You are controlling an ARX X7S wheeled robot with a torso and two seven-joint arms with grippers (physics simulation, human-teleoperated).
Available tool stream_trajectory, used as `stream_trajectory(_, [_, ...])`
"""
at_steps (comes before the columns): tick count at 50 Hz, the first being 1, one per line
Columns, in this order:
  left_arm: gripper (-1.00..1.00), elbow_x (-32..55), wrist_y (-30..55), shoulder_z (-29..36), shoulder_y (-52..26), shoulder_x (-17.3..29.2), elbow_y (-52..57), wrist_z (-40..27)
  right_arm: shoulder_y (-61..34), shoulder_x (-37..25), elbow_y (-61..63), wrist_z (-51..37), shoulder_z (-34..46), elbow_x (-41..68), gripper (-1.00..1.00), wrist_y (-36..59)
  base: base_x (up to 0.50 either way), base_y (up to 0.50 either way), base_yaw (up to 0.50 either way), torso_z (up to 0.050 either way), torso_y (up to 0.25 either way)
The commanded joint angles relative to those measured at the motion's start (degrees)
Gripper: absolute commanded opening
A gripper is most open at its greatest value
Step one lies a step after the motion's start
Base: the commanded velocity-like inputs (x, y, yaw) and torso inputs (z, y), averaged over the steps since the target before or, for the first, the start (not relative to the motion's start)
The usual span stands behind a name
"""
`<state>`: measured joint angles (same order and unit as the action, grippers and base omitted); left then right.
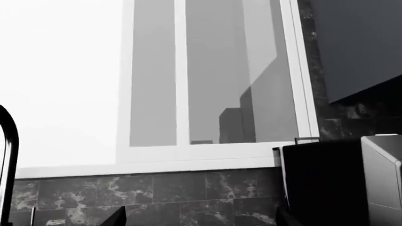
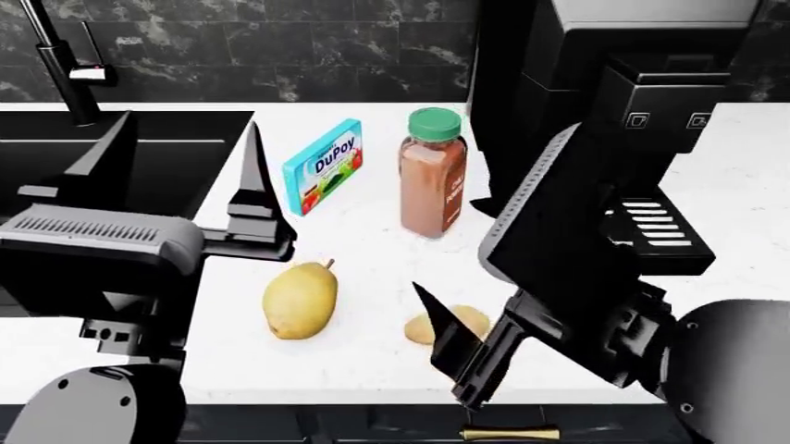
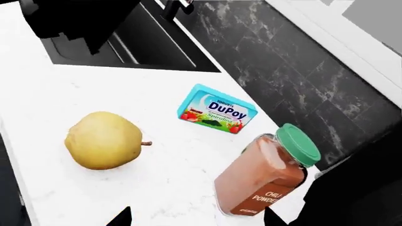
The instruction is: Pick up the fruits and vegetables and place them in the sink. Turn on the sink faucet to wash them. Then turn the sink off and put them in the tray.
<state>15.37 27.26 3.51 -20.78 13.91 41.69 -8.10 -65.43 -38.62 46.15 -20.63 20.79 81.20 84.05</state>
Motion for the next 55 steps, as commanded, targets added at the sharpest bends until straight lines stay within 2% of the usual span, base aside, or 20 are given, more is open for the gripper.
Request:
stream_trajectory(1, [1.00, 1.6, -1.1, -1.1, -2.0, -0.1, -3.7, 0.6, -16.6, -7.8, -11.7, 7.2, 12.0, 13.1, 1.00, 5.2, 0.00, 0.00, 0.00, 0.000, 0.000])
stream_trajectory(8, [1.00, 1.6, -3.5, 0.1, -3.8, -0.7, -9.5, 2.1, -20.6, -10.3, -15.9, 16.6, 19.0, 5.0, 1.00, 5.0, 0.00, 0.00, 0.00, 0.000, 0.000])
stream_trajectory(15, [1.00, 2.1, -4.7, 0.3, -4.2, -0.6, -12.5, 2.9, -23.2, -7.9, -19.1, 22.0, 25.5, -1.7, 1.00, 3.4, 0.00, 0.00, 0.00, 0.000, 0.000])
stream_trajectory(33, [1.00, 3.0, -4.8, 0.2, -4.6, -0.3, -13.8, 2.7, -22.9, -3.2, -20.8, 25.3, 33.1, -7.9, 1.00, -1.6, 0.00, 0.00, 0.00, 0.000, 0.000])
stream_trajectory(55, [1.00, 3.8, -4.7, 0.3, -4.7, 0.4, -13.2, 2.1, -16.7, -2.5, -20.6, 26.4, 38.2, -12.1, 1.00, -6.8, 0.00, 0.00, 0.00, 0.000, 0.000])
